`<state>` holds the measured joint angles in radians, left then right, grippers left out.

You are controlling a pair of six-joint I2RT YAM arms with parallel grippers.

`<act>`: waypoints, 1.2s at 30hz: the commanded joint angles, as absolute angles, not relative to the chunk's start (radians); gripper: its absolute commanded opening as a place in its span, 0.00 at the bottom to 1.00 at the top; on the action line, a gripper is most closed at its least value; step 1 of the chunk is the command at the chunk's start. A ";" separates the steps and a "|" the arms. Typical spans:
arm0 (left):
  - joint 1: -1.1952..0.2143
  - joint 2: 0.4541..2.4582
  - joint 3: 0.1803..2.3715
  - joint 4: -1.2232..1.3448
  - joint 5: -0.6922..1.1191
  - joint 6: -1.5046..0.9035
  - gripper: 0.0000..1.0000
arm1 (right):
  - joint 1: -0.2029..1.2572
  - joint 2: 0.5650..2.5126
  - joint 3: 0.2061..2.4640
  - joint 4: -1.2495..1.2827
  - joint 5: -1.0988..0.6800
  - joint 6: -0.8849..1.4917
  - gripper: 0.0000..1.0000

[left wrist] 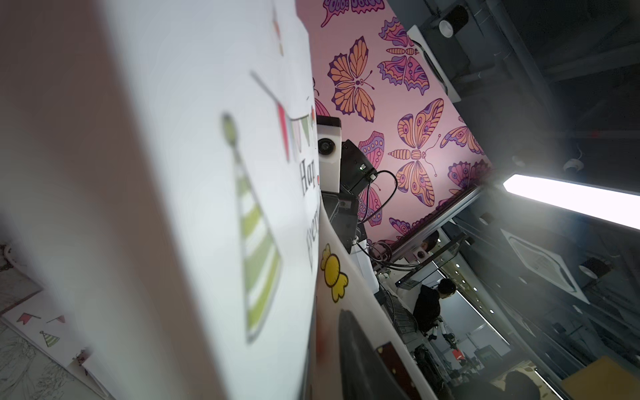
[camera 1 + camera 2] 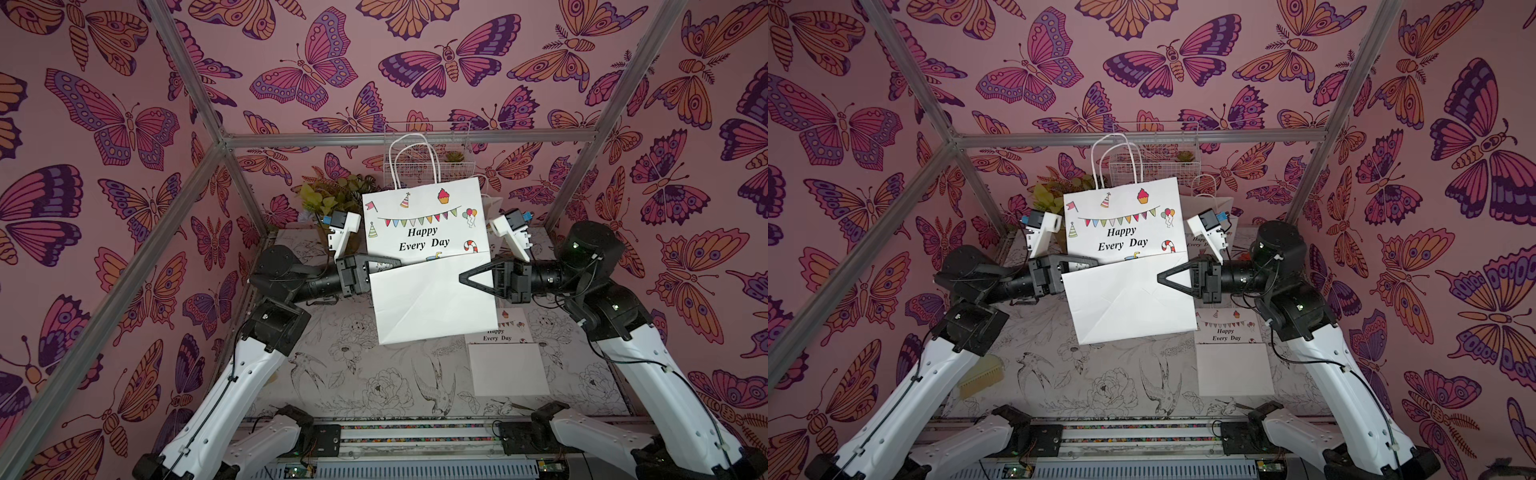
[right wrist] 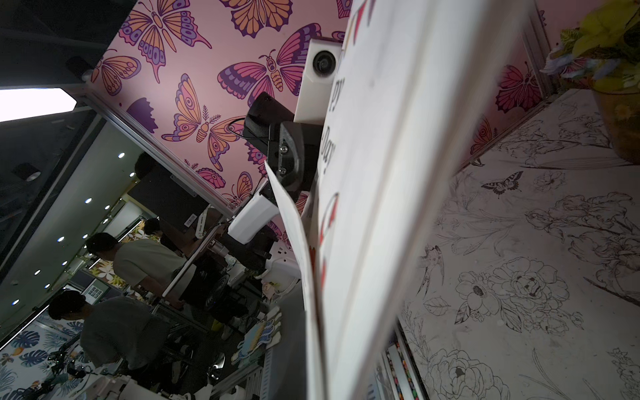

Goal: Put away the paper bag
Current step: Press the paper bag.

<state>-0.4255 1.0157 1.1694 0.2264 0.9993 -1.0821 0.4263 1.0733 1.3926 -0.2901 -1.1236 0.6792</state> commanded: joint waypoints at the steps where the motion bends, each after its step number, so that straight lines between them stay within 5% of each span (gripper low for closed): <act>1: -0.420 0.996 1.165 0.372 1.048 -1.132 0.56 | 0.431 1.063 1.415 -0.295 -1.106 0.665 0.00; 7: -0.422 0.984 1.154 0.586 1.080 -1.242 0.79 | 0.430 1.063 1.419 -0.316 -1.101 0.650 0.00; 16: -0.430 0.971 1.145 0.592 1.119 -1.248 0.80 | 0.428 1.067 1.422 -0.313 -1.095 0.649 0.00; 27: -0.457 0.970 1.075 0.522 1.088 -1.186 0.61 | 0.428 1.067 1.428 -0.278 -1.089 0.680 0.00; 36: -0.460 0.903 1.102 0.131 0.958 -0.886 0.36 | 0.428 1.076 1.426 -0.279 -1.086 0.680 0.00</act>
